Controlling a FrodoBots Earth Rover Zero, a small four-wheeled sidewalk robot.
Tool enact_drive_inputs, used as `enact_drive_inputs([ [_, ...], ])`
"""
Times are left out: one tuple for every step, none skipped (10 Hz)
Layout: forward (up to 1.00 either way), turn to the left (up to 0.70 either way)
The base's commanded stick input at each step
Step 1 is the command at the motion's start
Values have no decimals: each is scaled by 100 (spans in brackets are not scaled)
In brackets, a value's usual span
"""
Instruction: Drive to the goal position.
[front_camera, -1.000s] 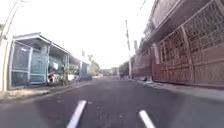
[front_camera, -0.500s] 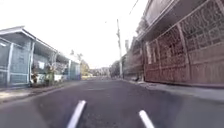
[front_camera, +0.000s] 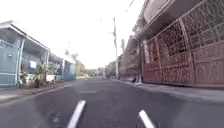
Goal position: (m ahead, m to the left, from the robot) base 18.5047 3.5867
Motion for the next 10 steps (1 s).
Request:
enact_drive_inputs([
  [85, 0],
  [85, 0],
  [85, 0],
  [85, 0],
  [85, 0],
  [85, 0],
  [85, -7],
  [85, -23],
  [85, -34],
  [85, -34],
])
